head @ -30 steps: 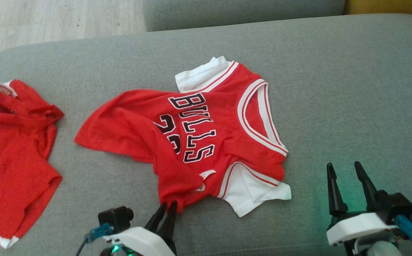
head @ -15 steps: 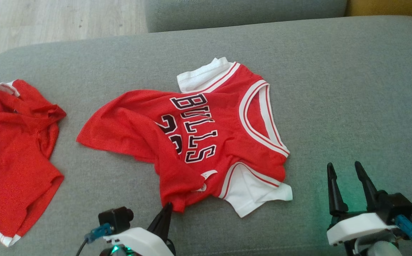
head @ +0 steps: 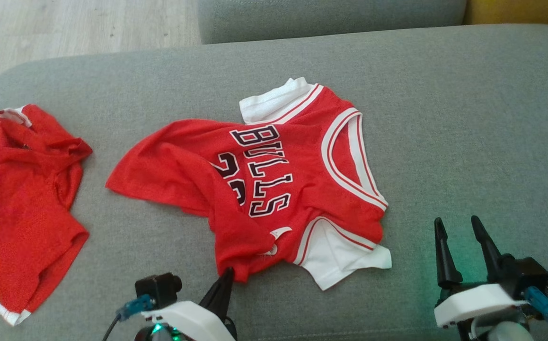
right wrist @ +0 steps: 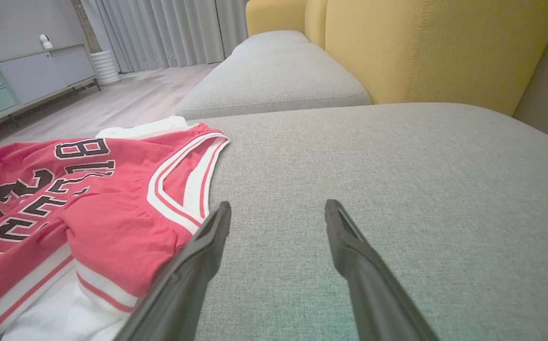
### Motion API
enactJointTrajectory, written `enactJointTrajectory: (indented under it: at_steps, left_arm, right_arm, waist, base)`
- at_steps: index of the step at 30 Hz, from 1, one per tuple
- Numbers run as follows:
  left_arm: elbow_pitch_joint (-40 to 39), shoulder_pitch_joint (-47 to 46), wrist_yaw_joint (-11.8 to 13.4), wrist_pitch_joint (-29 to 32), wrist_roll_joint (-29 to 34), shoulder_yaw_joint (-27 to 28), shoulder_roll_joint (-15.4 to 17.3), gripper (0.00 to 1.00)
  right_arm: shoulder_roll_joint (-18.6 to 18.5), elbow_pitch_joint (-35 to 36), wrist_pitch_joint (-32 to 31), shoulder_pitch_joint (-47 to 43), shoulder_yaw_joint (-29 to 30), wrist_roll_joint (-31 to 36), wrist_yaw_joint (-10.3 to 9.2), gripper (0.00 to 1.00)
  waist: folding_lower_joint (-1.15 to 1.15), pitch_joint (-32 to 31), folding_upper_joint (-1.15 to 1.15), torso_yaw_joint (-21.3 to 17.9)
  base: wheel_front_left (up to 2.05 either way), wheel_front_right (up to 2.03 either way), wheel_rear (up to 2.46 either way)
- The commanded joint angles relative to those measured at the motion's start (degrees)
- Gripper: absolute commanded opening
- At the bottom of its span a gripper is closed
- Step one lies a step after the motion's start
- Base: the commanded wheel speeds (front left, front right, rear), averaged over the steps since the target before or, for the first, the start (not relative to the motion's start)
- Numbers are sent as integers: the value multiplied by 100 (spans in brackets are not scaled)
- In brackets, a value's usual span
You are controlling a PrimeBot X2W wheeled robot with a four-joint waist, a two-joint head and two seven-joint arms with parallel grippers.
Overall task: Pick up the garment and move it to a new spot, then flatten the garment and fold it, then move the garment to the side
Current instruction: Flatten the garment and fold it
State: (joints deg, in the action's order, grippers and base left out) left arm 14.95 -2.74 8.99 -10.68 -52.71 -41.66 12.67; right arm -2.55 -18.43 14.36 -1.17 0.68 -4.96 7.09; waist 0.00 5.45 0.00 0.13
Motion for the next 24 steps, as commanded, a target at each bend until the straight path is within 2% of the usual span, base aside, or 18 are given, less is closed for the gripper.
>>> enactJointTrajectory:
  at_steps: [1,13,14,16,17,24]
  left_arm:
    - [-143,-232,-49,-41,-67,180,48,0]
    - [-261,-62,108,-70,-91,293,257,0]
    - [-277,-45,133,-94,-97,321,253,3]
    - [-299,-30,172,-111,-71,324,266,80]
    - [-316,-30,186,-113,-56,318,274,100]
    - [-429,-68,188,-24,-29,236,287,100]
  right_arm:
    - [-32,142,63,111,-133,17,40,100]
    - [-32,145,63,93,-119,15,40,100]
    - [-32,143,63,91,-118,15,40,100]
    - [-32,137,63,89,-127,23,40,100]
    - [-32,134,63,90,-131,25,40,100]
    - [-32,130,63,120,-148,39,40,100]
  waist:
    - [0,-4,0,8]
    - [0,-4,0,80]
    - [0,-5,0,84]
    - [0,-5,0,83]
    - [0,-8,0,80]
    - [0,31,0,33]
  base:
    - [0,0,0]
    - [0,0,0]
    - [0,0,0]
    - [0,0,0]
    - [0,0,0]
    - [0,0,0]
